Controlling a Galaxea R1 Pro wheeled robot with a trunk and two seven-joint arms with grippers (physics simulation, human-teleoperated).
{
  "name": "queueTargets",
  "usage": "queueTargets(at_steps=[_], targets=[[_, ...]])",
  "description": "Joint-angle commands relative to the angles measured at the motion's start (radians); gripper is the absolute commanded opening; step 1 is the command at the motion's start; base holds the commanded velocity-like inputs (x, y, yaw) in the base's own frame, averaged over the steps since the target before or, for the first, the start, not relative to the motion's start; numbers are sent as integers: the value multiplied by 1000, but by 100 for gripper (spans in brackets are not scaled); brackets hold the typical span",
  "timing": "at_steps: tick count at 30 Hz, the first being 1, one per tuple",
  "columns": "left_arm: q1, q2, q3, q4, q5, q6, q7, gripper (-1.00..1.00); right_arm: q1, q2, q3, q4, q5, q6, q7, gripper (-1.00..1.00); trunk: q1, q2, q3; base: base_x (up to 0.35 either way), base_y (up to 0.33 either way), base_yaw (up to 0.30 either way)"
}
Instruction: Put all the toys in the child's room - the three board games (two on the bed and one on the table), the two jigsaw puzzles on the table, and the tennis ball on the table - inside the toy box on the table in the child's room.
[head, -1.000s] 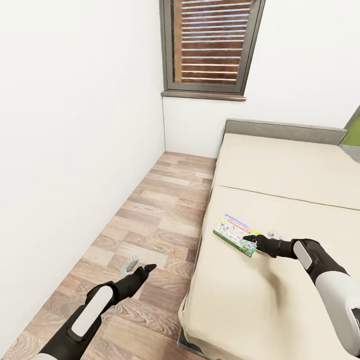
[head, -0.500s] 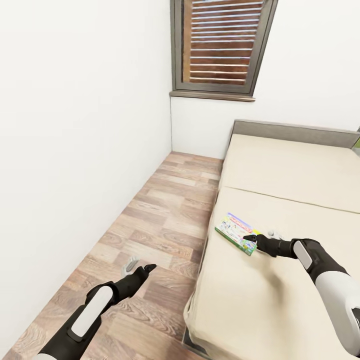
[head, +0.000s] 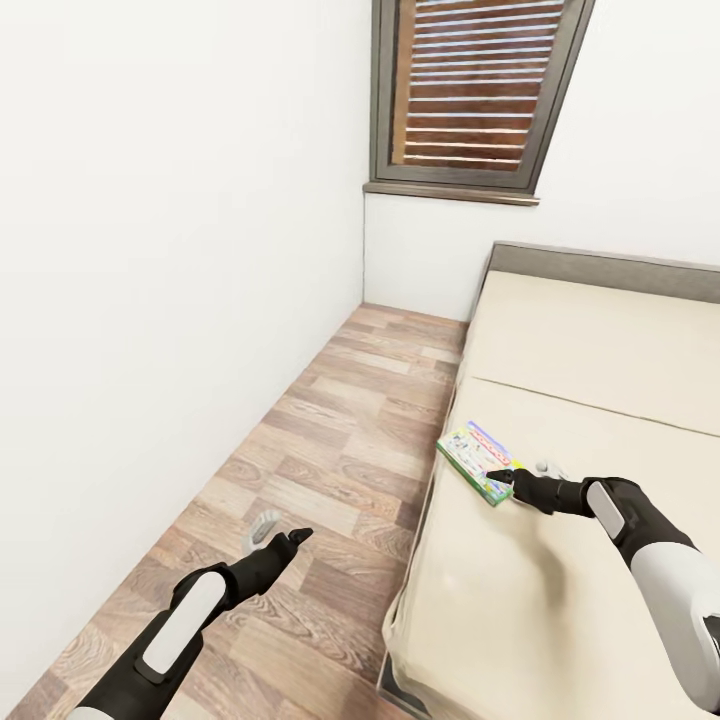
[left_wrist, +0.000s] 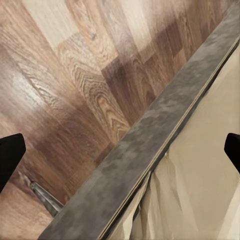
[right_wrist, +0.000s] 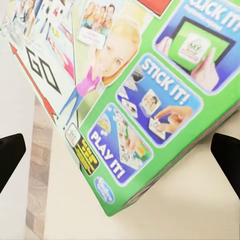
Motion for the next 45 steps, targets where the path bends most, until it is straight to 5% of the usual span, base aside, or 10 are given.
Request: queueTargets(at_steps=[1,45], targets=[[-1,1,-3,-2,11,0,9,100,0,1,-2,1,4,8,0,100,0,0,-1,0,0,38],[-1,0,-3,-2,10,-1,9,100,-1,-19,-10,1,4,5,-14,100,0,0,-1,0,0,4]])
